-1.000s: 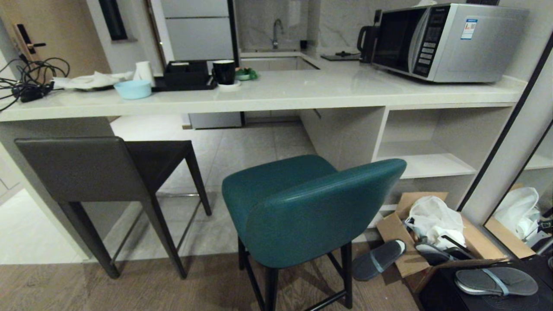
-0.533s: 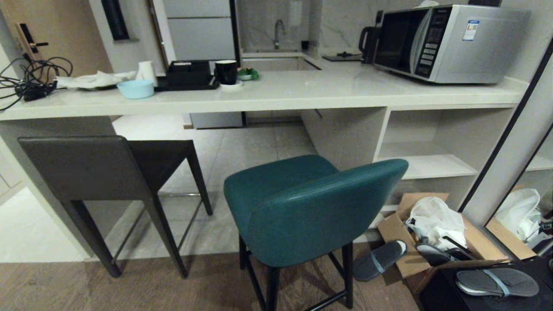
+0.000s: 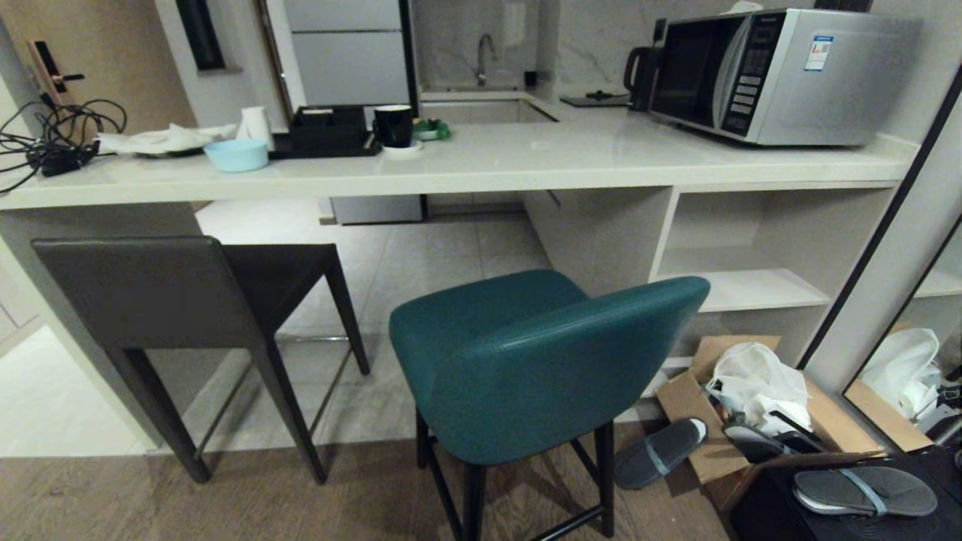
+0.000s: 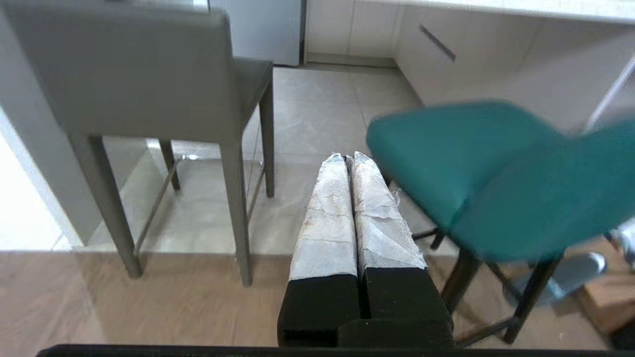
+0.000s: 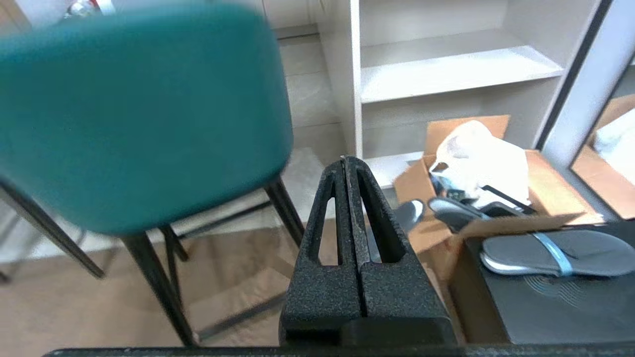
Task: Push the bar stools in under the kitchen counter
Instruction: Push the blue chair back under the dining table
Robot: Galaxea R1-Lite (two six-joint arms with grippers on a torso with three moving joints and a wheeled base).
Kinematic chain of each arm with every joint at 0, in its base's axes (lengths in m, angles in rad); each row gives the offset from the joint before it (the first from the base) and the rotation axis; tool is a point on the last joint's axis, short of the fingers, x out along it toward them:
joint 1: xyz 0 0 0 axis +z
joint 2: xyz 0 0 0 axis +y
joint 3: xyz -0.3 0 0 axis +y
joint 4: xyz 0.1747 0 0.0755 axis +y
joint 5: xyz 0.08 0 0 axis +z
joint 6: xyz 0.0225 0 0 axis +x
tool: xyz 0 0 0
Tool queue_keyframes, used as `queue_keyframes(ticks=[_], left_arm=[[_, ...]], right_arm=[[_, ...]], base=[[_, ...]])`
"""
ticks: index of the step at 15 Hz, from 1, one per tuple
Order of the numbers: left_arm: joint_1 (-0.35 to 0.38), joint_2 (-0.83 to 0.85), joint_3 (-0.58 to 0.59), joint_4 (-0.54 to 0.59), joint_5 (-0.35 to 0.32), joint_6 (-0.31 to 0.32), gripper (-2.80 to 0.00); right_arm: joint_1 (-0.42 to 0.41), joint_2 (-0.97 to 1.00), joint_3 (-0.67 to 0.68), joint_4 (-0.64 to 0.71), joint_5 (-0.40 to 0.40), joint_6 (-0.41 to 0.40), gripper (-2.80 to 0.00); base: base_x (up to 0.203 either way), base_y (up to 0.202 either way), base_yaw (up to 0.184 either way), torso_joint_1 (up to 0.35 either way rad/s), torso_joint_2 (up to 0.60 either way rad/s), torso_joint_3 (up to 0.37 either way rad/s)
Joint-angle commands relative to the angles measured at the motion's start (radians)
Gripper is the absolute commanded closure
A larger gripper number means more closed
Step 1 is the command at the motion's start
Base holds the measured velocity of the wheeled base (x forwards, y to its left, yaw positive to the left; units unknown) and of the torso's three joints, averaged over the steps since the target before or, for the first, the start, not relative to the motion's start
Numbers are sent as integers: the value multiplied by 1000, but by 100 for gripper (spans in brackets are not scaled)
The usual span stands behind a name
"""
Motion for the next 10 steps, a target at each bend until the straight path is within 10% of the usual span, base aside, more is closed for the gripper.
queue_keyframes(ticks=[1, 6, 10], left_arm=[[-55, 415, -82, -155, 13, 7, 0], [-492, 1030, -118, -743, 377, 12, 0], [-725, 1303, -152, -933, 561, -52, 0]], right_arm=[[4, 433, -82, -204, 0, 11, 0], [6, 1051, -284, -632, -2, 34, 0], [-3, 1398, -478, -822, -4, 66, 0]], base=[[0, 0, 0, 0, 0, 0], [0, 0, 0, 0, 0, 0], [0, 0, 0, 0, 0, 0]])
